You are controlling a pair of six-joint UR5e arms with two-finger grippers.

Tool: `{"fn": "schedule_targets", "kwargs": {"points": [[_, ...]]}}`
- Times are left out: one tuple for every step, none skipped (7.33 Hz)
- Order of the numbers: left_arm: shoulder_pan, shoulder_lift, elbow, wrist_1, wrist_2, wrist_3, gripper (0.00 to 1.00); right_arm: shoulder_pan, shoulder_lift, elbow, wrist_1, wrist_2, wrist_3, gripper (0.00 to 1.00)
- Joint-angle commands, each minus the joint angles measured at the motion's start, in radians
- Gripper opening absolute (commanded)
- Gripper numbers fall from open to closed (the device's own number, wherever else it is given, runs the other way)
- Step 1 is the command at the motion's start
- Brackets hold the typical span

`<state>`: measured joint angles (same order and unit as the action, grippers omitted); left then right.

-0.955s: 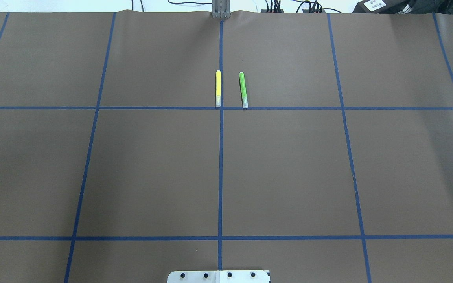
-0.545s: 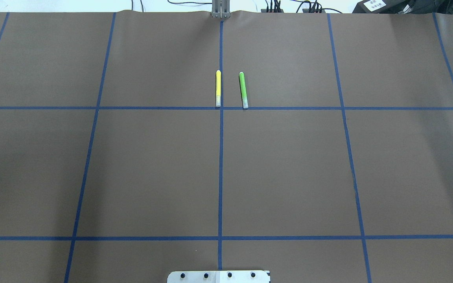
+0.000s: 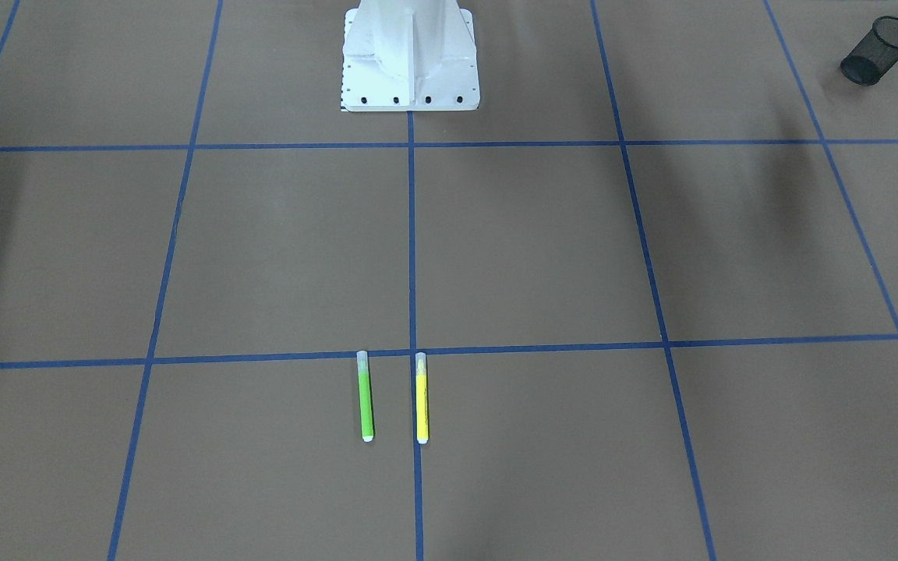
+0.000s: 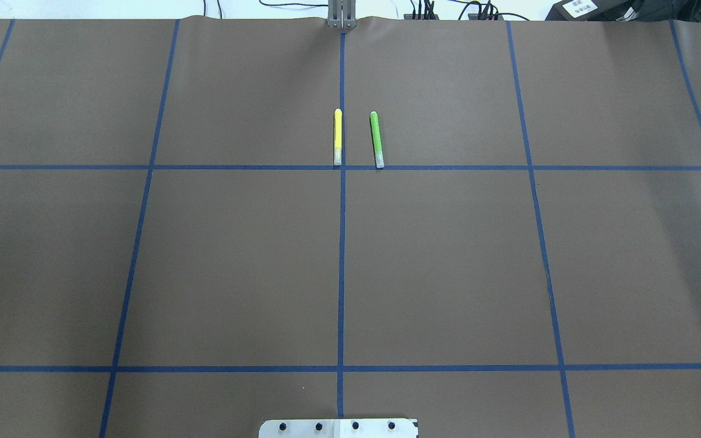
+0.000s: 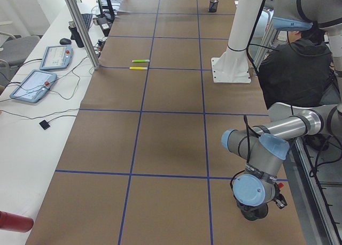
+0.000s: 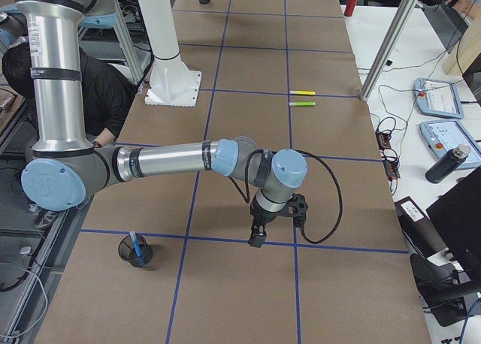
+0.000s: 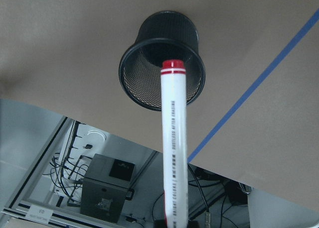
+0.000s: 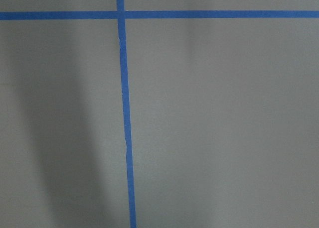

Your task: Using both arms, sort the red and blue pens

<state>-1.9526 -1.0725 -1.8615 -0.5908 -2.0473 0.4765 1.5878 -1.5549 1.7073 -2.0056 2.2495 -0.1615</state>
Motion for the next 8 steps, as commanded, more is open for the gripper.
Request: {"fn": "schedule_targets", "kwargs": {"points": [[-0.011, -0.015, 0.095, 0.011, -0.054, 0.002, 0.0, 0.0, -0.001, 0.002, 0.001, 0.009, 0.0, 0.99], [-0.011, -0.015, 0.113, 0.012, -0.073, 0.002, 0.0, 0.0, -0.001, 0.002, 0.001, 0.009, 0.0, 0.99], [-0.011, -0.02, 0.139, 0.012, -0.074, 0.002, 0.0, 0.0, 0.001, 0.006, 0.001, 0.009, 0.0, 0.99], [-0.011, -0.041, 0.172, 0.012, -0.08, -0.001, 0.0, 0.0, 0.001, 0.011, 0.001, 0.009, 0.002, 0.99], [-0.011, -0.049, 0.212, 0.002, -0.127, 0.001, 0.0, 0.0, -0.001, 0.011, 0.001, 0.009, 0.002, 0.99], [-0.011, -0.055, 0.231, 0.0, -0.14, -0.005, 0.0, 0.0, 0.001, 0.018, 0.001, 0.009, 0.002, 0.99], [-0.011, -0.058, 0.238, 0.0, -0.145, -0.007, 0.0, 0.0, -0.001, 0.023, 0.001, 0.009, 0.002, 0.99], [-0.011, -0.058, 0.252, 0.0, -0.146, -0.009, 0.0, 0.0, -0.001, 0.023, 0.001, 0.009, 0.002, 0.99]]}}
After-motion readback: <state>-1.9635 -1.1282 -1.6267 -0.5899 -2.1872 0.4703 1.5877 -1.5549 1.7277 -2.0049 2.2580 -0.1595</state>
